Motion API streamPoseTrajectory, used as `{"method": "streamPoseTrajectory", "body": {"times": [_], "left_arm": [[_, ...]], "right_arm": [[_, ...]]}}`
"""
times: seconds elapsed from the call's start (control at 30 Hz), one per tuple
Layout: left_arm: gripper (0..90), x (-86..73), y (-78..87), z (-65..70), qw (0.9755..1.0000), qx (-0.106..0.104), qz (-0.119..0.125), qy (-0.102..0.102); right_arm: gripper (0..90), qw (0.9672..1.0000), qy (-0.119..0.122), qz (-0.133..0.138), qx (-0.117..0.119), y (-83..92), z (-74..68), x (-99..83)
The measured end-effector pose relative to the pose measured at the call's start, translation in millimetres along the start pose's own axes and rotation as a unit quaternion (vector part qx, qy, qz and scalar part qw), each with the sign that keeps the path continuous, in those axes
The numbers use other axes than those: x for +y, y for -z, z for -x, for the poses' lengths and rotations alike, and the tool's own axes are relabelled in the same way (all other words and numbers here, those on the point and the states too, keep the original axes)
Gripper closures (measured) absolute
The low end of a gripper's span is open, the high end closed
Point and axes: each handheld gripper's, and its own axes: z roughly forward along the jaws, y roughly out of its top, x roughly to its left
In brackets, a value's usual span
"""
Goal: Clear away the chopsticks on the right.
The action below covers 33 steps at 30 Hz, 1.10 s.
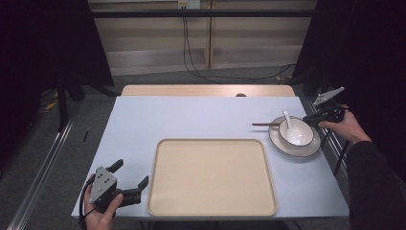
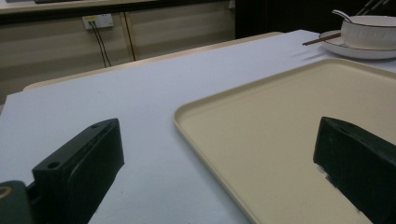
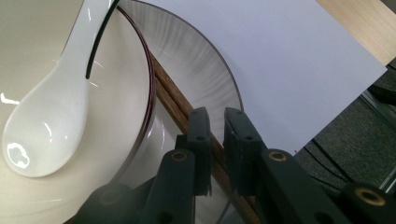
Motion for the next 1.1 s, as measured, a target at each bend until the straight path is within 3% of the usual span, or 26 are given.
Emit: {"method": "streamPoseTrajectory", "body": {"times": [0.13, 0.37, 0.57, 0.77, 0.8, 0.87, 0.93, 0.97, 1.1], "left_arm": [[1.7, -0.2, -0.5, -0.8, 1.0, 0.001, 0.0, 0.001], [1.7, -0.4, 0.0, -1.3, 1.0, 0.001, -0.001, 0.0], [1.7, -0.2, -0.4, -1.0, 1.0, 0.002, 0.0, 0.001], [1.6, -0.4, 1.2, -1.7, 1.0, 0.008, 0.0, 0.001], [1.6, -0.4, 1.1, -1.7, 1.0, 0.007, 0.0, -0.001], [1.6, -0.1, 0.8, -1.7, 1.0, 0.007, 0.002, -0.002], [1.6, -0.3, 1.5, -1.2, 0.9999, 0.011, 0.001, -0.003], [1.6, -0.4, 1.6, -1.2, 0.9999, 0.01, 0.0, -0.002], [1.6, -0.7, 1.5, -1.5, 1.0, 0.01, -0.001, 0.0]], "right_arm": [[81.1, 0.9998, 0.013, -0.011, 0.003, -1.4, -0.6, 4.4], [80.7, 0.9998, 0.018, -0.012, 0.0, -5.8, -1.8, 7.0], [77.9, 0.9992, 0.04, -0.009, 0.002, -9.1, -1.3, 10.0], [77.5, 0.999, 0.042, -0.01, 0.007, -12.7, -1.0, 12.1], [77.3, 0.9989, 0.045, -0.009, -0.002, -13.1, -1.5, 12.3], [77.1, 0.9987, 0.049, -0.008, 0.007, -14.5, -1.1, 12.4], [76.5, 0.9984, 0.056, -0.01, -0.002, -15.9, -1.3, 12.4], [76.1, 0.9985, 0.053, -0.009, 0.009, -16.8, -0.8, 12.2], [75.6, 0.9981, 0.059, -0.011, 0.012, -17.7, 0.4, 12.3]]}}
